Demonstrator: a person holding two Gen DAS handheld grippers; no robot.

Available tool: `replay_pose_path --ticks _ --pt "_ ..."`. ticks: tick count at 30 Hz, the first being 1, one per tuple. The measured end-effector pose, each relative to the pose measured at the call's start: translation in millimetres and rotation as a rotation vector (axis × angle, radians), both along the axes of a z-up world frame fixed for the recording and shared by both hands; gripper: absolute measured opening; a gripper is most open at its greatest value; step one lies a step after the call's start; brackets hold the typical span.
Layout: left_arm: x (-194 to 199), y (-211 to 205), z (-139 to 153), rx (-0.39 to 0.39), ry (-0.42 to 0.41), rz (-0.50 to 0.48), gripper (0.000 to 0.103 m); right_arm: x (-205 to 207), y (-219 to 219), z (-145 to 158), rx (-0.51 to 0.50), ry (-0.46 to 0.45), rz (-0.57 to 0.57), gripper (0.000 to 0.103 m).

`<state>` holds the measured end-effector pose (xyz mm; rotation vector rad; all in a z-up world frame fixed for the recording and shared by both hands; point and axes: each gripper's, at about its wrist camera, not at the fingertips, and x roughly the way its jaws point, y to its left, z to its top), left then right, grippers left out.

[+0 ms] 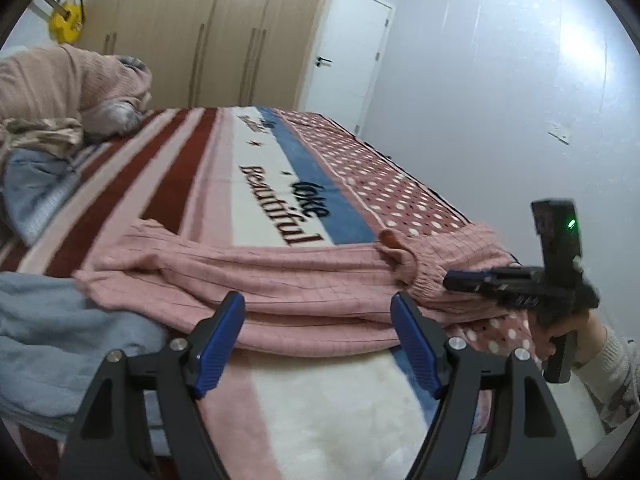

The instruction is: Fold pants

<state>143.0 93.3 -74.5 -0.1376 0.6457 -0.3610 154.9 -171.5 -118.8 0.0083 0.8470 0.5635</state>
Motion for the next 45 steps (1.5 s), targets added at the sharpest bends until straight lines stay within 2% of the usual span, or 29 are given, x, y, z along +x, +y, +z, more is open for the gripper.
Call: replay_pose_path --ticks 3,5,9,12,15,17,18,19,20,23,26,28,32,34,36,38,39,40,42,45 --pt "14.2 -22.9 -2.8 -0.045 0.031 -0.080 0.074 -10.8 -22.3 22.3 0.014 -0.063 -0.045 0.034" --pt "24.4 -40.9 -4.6 -0.078 0.049 -0.140 0.075 -18.5 -42.6 36.2 -0.006 -0.117 -0.104 0.036" --pt "56.1 -85.7 -18.2 -0.124 0.127 -0.205 0.075 -30.9 -88.0 47.4 -0.018 -0.161 -0.205 0.040" --pt "79.5 -110.2 -32.8 -0.164 0.179 -0.207 0.074 -34.6 -107.7 44.3 -0.014 -0.153 -0.225 0.040" --pt "99.1 -123.1 -46.9 -0.165 0.214 -0.160 0.074 -37.9 -118.6 33.9 -0.006 -0.134 -0.216 0.040" --pt "107.4 -127.8 -57.0 -0.178 0.251 -0.146 0.065 -37.9 -123.0 27.5 0.001 -0.123 -0.203 0.040" --pt "110.4 -132.5 -63.2 -0.167 0.268 -0.145 0.049 -37.8 -122.8 24.8 0.000 -0.122 -0.197 0.040" --pt "111.2 -136.3 -67.1 -0.148 0.280 -0.149 0.025 -37.3 -123.5 22.3 -0.004 -0.123 -0.194 0.040" --pt "111.2 -138.8 -69.6 -0.139 0.291 -0.159 0.024 -36.5 -124.2 20.2 -0.010 -0.127 -0.196 0.040" --pt "99.8 -139.8 -64.7 -0.109 0.246 -0.164 0.016 -33.3 -129.2 19.0 0.014 -0.128 -0.203 0.040" --pt "88.6 -135.3 -53.0 -0.130 0.203 -0.176 0.016 -30.2 -133.5 23.0 0.035 -0.134 -0.214 0.040" --pt "93.9 -136.2 -52.5 -0.136 0.220 -0.200 0.020 -27.4 -134.7 26.1 0.025 -0.145 -0.224 0.040" --pt "103.9 -144.2 -59.1 -0.074 0.252 -0.208 0.024 -25.7 -138.4 27.9 0.021 -0.152 -0.242 0.040" --pt "108.7 -144.5 -64.6 -0.109 0.290 -0.230 0.049 -25.9 -138.8 26.9 0.024 -0.145 -0.243 0.040" --pt "111.7 -146.1 -69.3 -0.156 0.317 -0.257 0.056 -26.7 -138.6 26.0 0.018 -0.141 -0.245 0.040" --pt "114.5 -149.9 -71.5 -0.140 0.315 -0.245 0.055 -26.4 -139.3 25.7 0.018 -0.138 -0.247 0.040" --pt "114.6 -151.4 -71.9 -0.136 0.311 -0.232 0.043 -26.5 -139.4 25.6 0.020 -0.136 -0.247 0.040" --pt "115.4 -152.2 -72.7 -0.131 0.314 -0.219 0.017 -26.3 -139.1 25.6 0.025 -0.133 -0.246 0.040" --pt "113.9 -151.7 -69.7 -0.132 0.299 -0.204 0.016 -26.2 -138.2 25.7 0.033 -0.127 -0.245 0.040" --pt "98.5 -142.9 -48.4 -0.098 0.185 -0.168 0.015 -26.0 -135.1 29.1 0.035 -0.132 -0.237 0.040"
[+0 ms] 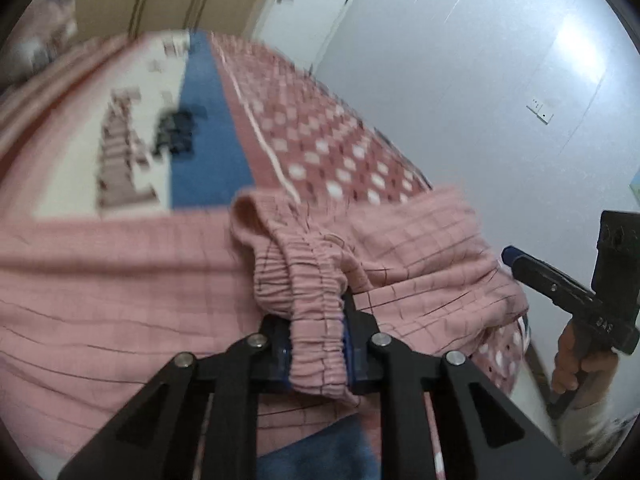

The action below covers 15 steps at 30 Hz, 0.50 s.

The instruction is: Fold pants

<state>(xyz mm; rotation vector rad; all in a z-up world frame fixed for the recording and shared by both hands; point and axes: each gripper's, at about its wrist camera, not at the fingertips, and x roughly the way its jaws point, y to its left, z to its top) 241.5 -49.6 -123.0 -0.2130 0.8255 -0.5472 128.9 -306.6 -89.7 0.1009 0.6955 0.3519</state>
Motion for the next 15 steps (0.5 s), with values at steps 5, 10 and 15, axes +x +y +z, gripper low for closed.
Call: replay_pose_path --ticks 5,10,15 --pt "2.0 9.3 -1.7 0.012 0.047 -0.034 0.025 3.8 12.6 -0.4 -0.024 0.004 0.025 0.040" --pt "-9.4 43.4 -7.8 0.008 0.086 0.032 0.056 6.5 20.1 -19.3 -0.062 0.072 0.015 0.042" --pt "-35.6 119.8 6.2 0.027 0.054 0.235 0.060 -0.6 19.6 -18.1 -0.041 0.049 0.018 0.042"
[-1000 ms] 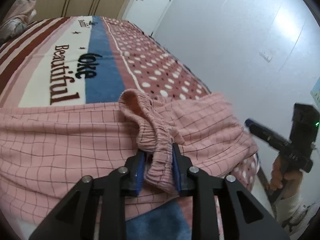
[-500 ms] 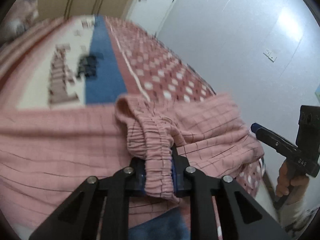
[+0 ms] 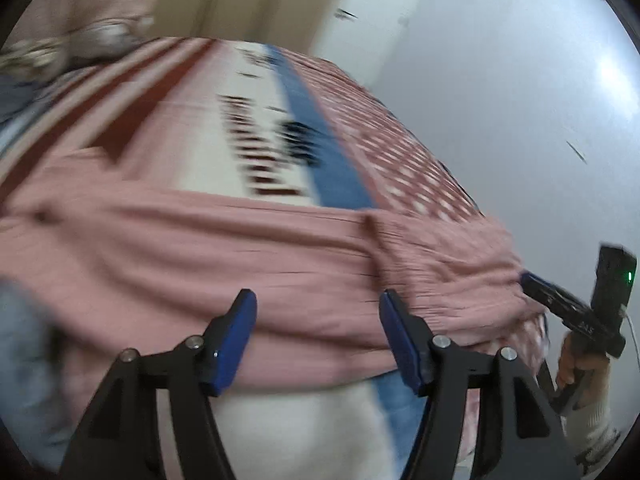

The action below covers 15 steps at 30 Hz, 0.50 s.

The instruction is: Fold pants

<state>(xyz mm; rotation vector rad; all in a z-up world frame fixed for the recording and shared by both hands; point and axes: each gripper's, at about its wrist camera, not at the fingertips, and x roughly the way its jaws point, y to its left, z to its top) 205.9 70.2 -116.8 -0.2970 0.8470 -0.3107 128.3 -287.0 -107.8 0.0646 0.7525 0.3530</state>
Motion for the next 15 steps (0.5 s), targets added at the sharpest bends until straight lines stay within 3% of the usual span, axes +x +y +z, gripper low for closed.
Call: replay_pose_path --ticks 5,8,12,15 --pt "-12.1 50.5 -5.5 0.016 0.050 0.106 0.059 1.6 11.8 -5.7 0.029 0.002 0.029 0.042" --pt "-10.9 54.8 -11.1 0.011 0.070 0.099 0.048 3.1 21.5 -3.8 0.039 -0.007 0.055 0.042" --pt "0.0 54.5 -11.3 0.014 0.086 0.110 0.048 9.7 40.9 5.3 0.034 -0.036 0.120 0.043" --pt "-3.7 62.1 8.5 0.044 0.042 0.115 0.048 24.2 78.1 10.1 -0.030 -0.038 0.231 0.047"
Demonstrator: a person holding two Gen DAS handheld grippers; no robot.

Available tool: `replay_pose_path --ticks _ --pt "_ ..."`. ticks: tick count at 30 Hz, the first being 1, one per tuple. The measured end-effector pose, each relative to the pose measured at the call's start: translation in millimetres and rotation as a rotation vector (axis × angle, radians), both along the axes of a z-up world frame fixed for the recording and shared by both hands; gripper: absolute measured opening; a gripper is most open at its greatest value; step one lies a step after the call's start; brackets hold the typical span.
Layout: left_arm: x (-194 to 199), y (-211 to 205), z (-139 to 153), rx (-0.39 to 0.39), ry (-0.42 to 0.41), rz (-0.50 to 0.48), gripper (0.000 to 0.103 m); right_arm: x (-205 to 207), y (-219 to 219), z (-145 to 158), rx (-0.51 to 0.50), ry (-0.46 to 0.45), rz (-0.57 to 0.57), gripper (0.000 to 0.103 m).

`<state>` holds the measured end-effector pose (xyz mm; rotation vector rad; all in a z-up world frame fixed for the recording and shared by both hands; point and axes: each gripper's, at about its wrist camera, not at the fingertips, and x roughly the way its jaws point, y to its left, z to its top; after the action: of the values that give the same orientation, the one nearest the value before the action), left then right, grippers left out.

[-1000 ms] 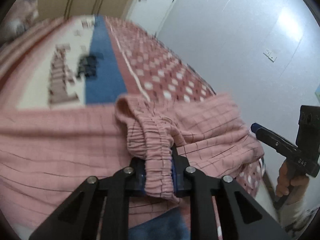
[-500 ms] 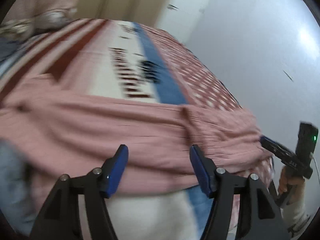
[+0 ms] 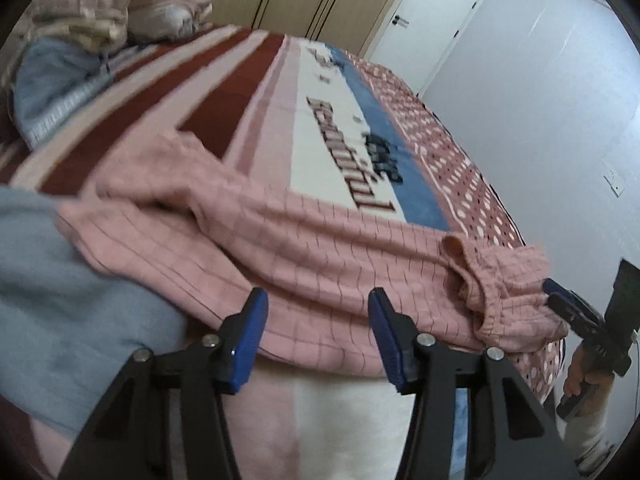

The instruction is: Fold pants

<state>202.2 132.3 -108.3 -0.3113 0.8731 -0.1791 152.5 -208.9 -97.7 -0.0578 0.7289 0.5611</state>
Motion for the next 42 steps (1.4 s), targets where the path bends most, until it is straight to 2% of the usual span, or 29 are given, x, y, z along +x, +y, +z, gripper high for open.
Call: replay_pose_path --ticks 4,8,11,17,20,25,26,27,29,30,35,38,42 --pt "-8.5 20.2 25.9 0.109 -0.041 0.000 0.056 17.3 55.2 -4.0 -0.073 0.004 0.139 0.054" --pt "-14.3 48.0 40.2 0.164 -0.047 0.019 0.056 36.3 116.8 -16.8 -0.115 0.047 0.273 0.056" --pt "-18.5 64.1 42.6 0.171 -0.058 0.026 0.056 53.6 156.3 -24.3 -0.175 0.049 0.353 0.056" --pt "-20.4 89.5 34.9 0.174 -0.092 0.056 0.057 102.9 202.5 -29.9 -0.227 0.114 0.438 0.056" --pt "-17.1 99.1 28.3 0.184 -0.105 0.072 0.059 126.3 228.4 -40.0 -0.267 0.161 0.535 0.055" --pt "-12.4 110.4 18.7 0.178 -0.119 0.088 0.060 146.2 248.8 -61.5 -0.276 0.226 0.589 0.054" --pt "-12.2 112.1 17.3 0.170 -0.121 0.090 0.060 148.9 251.1 -64.4 -0.273 0.244 0.597 0.044" --pt "-12.2 113.0 16.5 0.164 -0.123 0.090 0.060 149.4 253.0 -66.4 -0.271 0.259 0.613 0.026" --pt "-12.8 113.6 15.1 0.158 -0.128 0.090 0.060 144.0 255.0 -66.0 -0.270 0.259 0.637 0.009" --pt "-13.5 113.2 14.4 0.159 -0.131 0.090 0.060 139.4 255.2 -63.4 -0.273 0.244 0.649 0.006" --pt "-14.3 112.8 13.5 0.148 -0.140 0.082 0.060 102.6 256.4 -49.7 -0.210 0.196 0.719 0.001" --pt "-13.6 110.2 14.5 0.150 -0.145 0.074 0.060 81.4 263.5 -47.6 -0.207 0.214 0.788 0.001" --pt "-12.2 109.4 14.9 0.162 -0.149 0.074 0.060 78.5 271.7 -41.7 -0.218 0.174 0.782 0.002"
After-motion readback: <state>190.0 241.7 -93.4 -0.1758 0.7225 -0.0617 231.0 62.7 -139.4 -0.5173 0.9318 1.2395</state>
